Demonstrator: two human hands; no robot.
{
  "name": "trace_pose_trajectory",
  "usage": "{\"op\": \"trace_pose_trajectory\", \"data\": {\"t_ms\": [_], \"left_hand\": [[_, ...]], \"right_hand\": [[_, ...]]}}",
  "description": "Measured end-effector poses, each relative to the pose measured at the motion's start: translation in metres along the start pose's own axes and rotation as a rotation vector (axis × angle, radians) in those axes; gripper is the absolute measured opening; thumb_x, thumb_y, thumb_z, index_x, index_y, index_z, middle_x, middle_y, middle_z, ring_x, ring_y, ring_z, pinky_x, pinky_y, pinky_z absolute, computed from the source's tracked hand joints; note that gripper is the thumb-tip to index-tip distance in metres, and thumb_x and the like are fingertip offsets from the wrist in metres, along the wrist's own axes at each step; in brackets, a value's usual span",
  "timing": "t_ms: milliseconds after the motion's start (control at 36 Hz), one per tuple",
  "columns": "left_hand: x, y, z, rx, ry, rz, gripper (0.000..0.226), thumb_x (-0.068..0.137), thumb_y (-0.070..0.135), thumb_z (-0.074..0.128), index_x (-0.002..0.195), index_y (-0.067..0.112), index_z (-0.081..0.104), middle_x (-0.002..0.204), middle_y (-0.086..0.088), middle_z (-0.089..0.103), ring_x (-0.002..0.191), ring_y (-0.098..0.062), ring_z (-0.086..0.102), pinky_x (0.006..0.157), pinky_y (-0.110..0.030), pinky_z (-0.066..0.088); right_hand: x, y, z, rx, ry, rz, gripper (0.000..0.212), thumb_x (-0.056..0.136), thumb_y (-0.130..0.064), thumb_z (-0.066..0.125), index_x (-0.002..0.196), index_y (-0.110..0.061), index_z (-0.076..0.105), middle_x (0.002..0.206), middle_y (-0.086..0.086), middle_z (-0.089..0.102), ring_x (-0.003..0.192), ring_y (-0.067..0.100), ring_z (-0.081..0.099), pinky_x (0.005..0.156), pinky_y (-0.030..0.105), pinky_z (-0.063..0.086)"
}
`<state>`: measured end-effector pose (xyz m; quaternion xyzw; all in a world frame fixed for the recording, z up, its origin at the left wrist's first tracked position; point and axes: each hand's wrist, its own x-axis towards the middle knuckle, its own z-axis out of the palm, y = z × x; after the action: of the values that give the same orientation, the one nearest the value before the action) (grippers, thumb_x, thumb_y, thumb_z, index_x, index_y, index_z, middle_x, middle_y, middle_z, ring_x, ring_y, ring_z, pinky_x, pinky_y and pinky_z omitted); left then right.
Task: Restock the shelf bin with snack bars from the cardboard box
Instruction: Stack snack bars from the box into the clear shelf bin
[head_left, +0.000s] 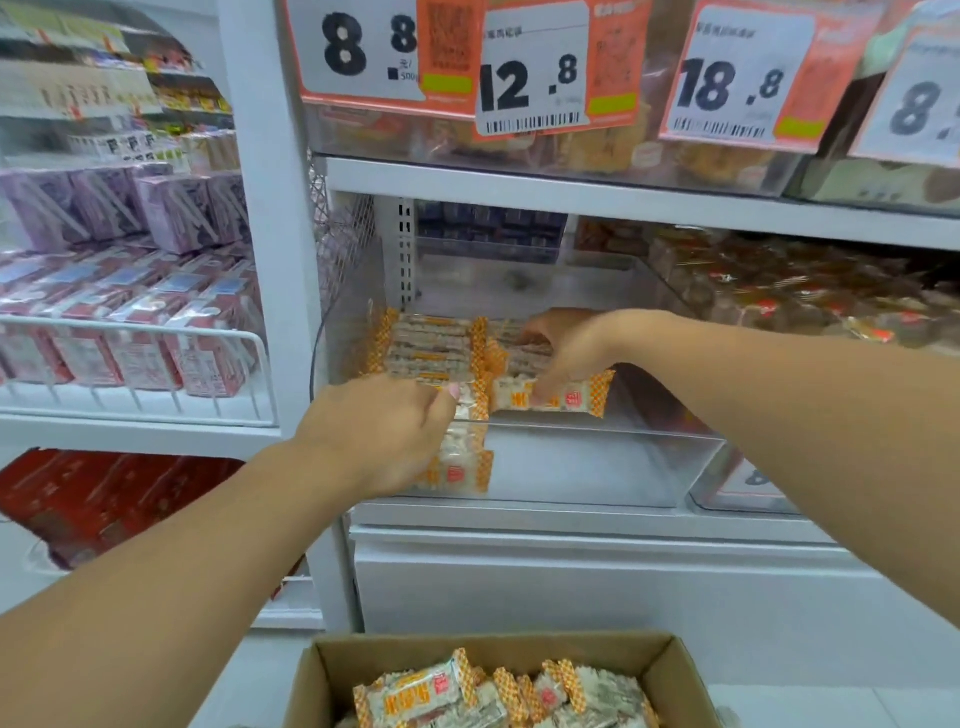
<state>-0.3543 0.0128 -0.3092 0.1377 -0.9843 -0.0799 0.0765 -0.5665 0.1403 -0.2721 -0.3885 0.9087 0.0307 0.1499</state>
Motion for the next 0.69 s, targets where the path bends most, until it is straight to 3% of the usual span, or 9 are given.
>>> {"op": "trace_pose_trajectory", "data": {"t_ms": [139, 222, 306, 361, 444, 528, 694], "left_hand": [[0.005, -0.003, 0.004, -0.031, 0.044, 0.032, 0.057, 0.105, 0.052, 0.016, 0.064, 0.021, 0.039, 0.066, 0.006, 0.043, 0.075, -0.028, 0.048, 0.073, -0.037, 0.044], [0.004, -0.004, 0.005, -0.053, 0.047, 0.051, 0.057, 0.105, 0.052, 0.015, 0.065, 0.021, 0.04, 0.067, 0.006, 0.044, 0.075, -0.028, 0.048, 0.071, -0.037, 0.041], [0.003, -0.005, 0.006, -0.057, 0.061, 0.065, 0.057, 0.105, 0.053, 0.015, 0.065, 0.021, 0.041, 0.068, 0.006, 0.045, 0.076, -0.028, 0.05, 0.07, -0.037, 0.04], [0.002, -0.005, 0.006, -0.056, 0.069, 0.068, 0.057, 0.105, 0.053, 0.014, 0.065, 0.022, 0.041, 0.068, 0.006, 0.046, 0.074, -0.026, 0.049, 0.069, -0.036, 0.039], [0.001, -0.004, 0.006, -0.052, 0.079, 0.065, 0.059, 0.104, 0.054, 0.014, 0.066, 0.021, 0.044, 0.068, 0.005, 0.049, 0.072, -0.024, 0.05, 0.069, -0.036, 0.039], [0.0, -0.004, 0.006, -0.047, 0.084, 0.068, 0.06, 0.104, 0.054, 0.013, 0.065, 0.02, 0.044, 0.068, 0.004, 0.05, 0.07, -0.024, 0.05, 0.069, -0.036, 0.039], [0.001, -0.004, 0.007, -0.02, 0.096, 0.064, 0.06, 0.104, 0.054, 0.013, 0.065, 0.02, 0.044, 0.069, 0.004, 0.051, 0.072, -0.025, 0.052, 0.068, -0.036, 0.039]], "right_hand": [[0.022, -0.003, 0.013, -0.241, 0.138, -0.035, 0.102, 0.073, -0.054, 0.083, 0.157, -0.032, 0.029, 0.158, 0.008, 0.025, 0.143, 0.036, 0.023, 0.113, 0.042, 0.034], [0.027, -0.002, 0.022, -0.243, 0.05, 0.004, 0.104, 0.083, -0.052, 0.075, 0.161, -0.029, 0.01, 0.168, 0.006, 0.005, 0.153, 0.036, 0.005, 0.123, 0.045, 0.019], [0.027, -0.002, 0.029, -0.268, -0.016, 0.065, 0.104, 0.089, -0.053, 0.063, 0.16, -0.034, -0.01, 0.169, -0.003, -0.013, 0.155, 0.03, -0.009, 0.121, 0.06, 0.008], [0.027, -0.002, 0.03, -0.245, -0.049, 0.075, 0.1, 0.09, -0.051, 0.058, 0.157, -0.041, -0.016, 0.167, -0.005, -0.02, 0.155, 0.027, -0.01, 0.119, 0.063, 0.007], [0.025, -0.002, 0.033, -0.153, -0.122, 0.02, 0.1, 0.092, -0.043, 0.059, 0.153, -0.047, -0.02, 0.167, -0.001, -0.021, 0.156, 0.028, -0.002, 0.123, 0.052, 0.016], [0.023, 0.001, 0.036, -0.151, -0.132, 0.02, 0.098, 0.096, -0.04, 0.057, 0.151, -0.05, -0.023, 0.166, 0.001, -0.023, 0.155, 0.033, -0.009, 0.124, 0.052, 0.009], [0.022, 0.015, 0.016, -0.147, -0.017, -0.103, 0.114, 0.081, -0.057, 0.076, 0.157, -0.047, -0.007, 0.169, -0.004, -0.01, 0.155, 0.027, -0.004, 0.124, 0.048, 0.009]]}}
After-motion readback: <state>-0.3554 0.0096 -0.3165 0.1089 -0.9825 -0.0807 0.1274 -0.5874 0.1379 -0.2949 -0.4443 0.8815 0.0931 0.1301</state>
